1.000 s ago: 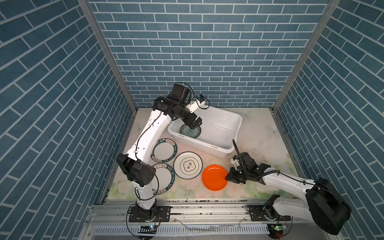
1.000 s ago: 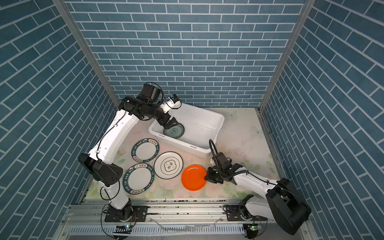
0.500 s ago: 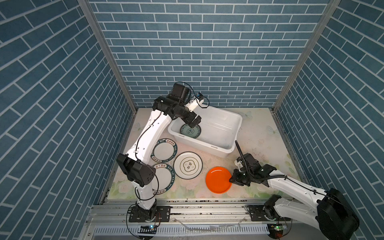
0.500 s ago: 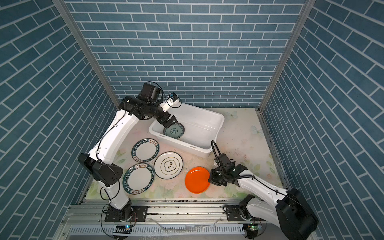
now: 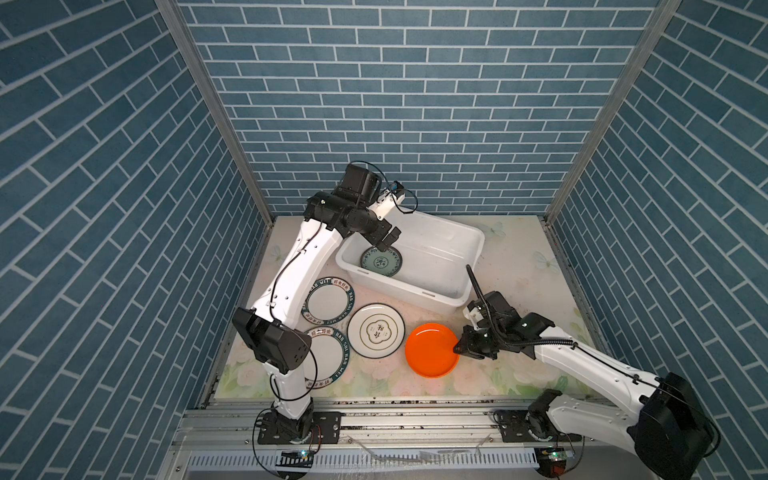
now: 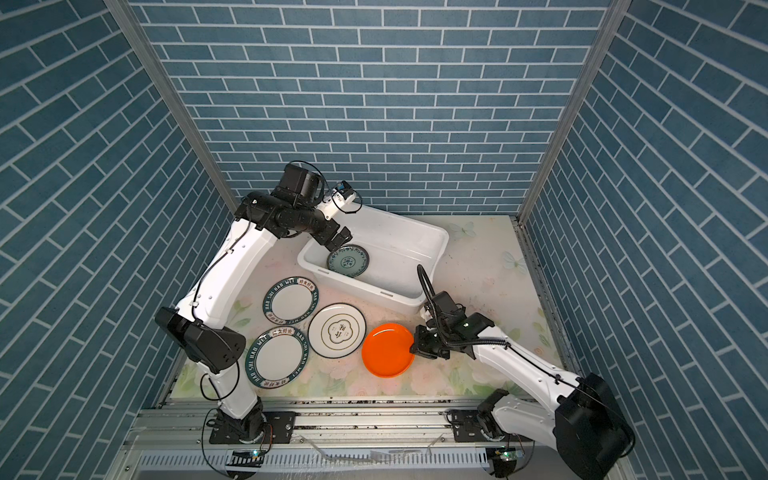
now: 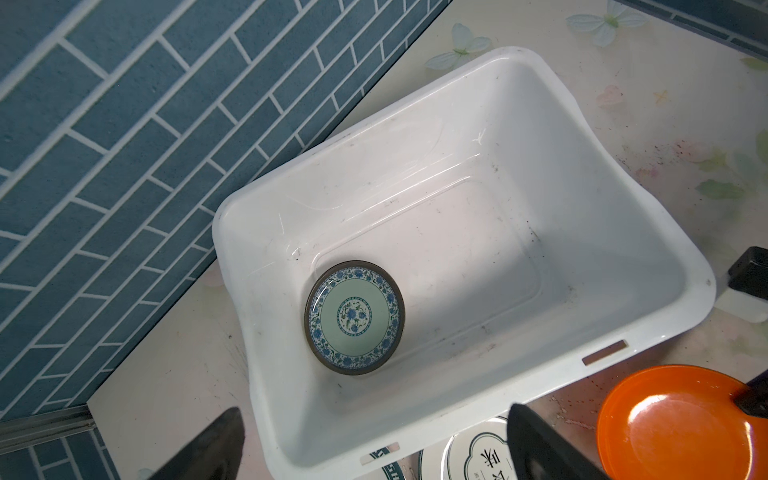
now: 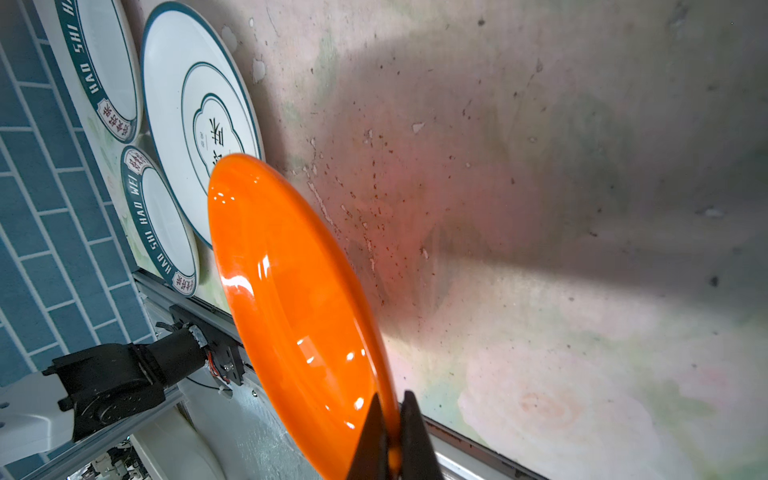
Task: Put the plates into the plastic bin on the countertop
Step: 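Carry the orange plate with the right gripper over the white bin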
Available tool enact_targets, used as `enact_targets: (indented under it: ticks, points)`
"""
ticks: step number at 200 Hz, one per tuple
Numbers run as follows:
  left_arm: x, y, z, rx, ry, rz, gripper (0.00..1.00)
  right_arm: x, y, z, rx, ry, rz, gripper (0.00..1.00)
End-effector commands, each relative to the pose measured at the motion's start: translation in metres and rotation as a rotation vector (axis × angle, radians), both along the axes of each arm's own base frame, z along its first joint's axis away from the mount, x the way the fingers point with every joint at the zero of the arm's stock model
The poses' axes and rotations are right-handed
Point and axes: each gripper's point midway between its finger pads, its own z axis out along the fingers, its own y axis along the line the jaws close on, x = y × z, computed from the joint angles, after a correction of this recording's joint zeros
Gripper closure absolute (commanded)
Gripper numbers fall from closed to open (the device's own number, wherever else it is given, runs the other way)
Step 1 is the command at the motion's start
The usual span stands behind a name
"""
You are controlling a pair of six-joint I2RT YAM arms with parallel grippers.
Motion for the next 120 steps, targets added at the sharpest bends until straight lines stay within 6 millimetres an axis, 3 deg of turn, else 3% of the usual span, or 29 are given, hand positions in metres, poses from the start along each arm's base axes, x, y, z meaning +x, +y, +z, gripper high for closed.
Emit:
enact_targets:
  ticks: [1,39,120]
  points:
    - [0.004,0.003,0.004,-0.002,-0.014,0.023,0.00,-0.010,-0.001,0.010,-0.005,0.025,0.061,1.00]
    - [0.014,0.015,0.010,0.006,-0.043,0.061,0.00,-0.010,-0.001,0.028,-0.024,0.015,0.104,1.00]
    - [0.032,0.064,0.022,0.006,-0.076,0.185,0.00,0.007,0.018,0.064,-0.007,-0.020,0.183,1.00]
